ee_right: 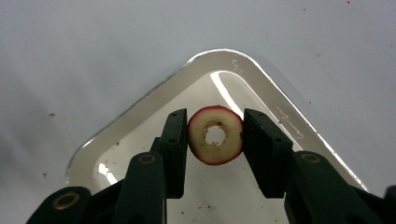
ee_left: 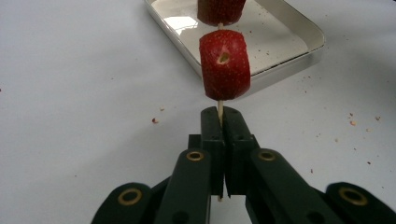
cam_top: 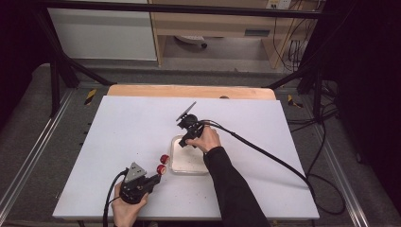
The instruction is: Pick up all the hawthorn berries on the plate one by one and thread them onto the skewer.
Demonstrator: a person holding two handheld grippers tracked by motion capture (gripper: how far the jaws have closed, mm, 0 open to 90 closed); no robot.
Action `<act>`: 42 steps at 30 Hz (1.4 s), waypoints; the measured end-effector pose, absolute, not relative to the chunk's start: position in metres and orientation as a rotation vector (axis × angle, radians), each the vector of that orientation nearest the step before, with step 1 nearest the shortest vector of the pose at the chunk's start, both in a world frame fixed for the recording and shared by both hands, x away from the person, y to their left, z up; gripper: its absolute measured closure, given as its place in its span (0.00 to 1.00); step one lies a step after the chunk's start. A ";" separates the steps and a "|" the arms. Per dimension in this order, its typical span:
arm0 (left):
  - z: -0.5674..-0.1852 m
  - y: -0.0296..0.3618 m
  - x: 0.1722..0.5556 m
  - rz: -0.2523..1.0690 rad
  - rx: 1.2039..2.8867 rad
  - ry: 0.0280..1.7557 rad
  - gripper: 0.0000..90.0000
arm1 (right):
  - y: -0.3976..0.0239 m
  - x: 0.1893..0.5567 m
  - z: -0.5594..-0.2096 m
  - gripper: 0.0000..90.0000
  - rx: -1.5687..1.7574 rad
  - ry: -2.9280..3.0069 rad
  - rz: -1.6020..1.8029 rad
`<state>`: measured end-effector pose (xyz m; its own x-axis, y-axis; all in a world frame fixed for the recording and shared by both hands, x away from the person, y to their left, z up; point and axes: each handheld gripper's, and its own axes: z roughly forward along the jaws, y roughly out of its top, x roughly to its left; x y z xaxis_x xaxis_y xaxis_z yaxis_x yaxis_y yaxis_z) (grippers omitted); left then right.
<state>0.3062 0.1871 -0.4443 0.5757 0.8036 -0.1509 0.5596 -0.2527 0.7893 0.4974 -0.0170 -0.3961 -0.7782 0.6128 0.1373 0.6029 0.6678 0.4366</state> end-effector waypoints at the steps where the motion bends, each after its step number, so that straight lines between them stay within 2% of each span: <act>1: -0.444 0.186 0.306 0.356 1.944 1.095 0.98 | -0.019 0.495 -0.394 0.69 1.068 2.837 0.759; 12: -0.445 0.164 0.305 0.360 1.945 1.071 0.98 | -0.062 0.463 -0.383 0.69 1.226 2.665 1.124; 23: -0.443 0.136 0.302 0.359 1.934 1.052 0.98 | -0.101 0.437 -0.387 0.69 1.345 2.424 1.485; 42: -0.447 0.106 0.297 0.301 1.832 1.112 0.98 | -0.118 0.412 -0.397 0.69 1.410 2.082 1.876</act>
<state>0.2969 0.1064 -0.4465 0.5584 0.7933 -0.2427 0.5629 -0.1475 0.8132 0.4120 -0.1180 -0.3966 -0.5959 0.5991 0.5347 0.5940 -0.1193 0.7956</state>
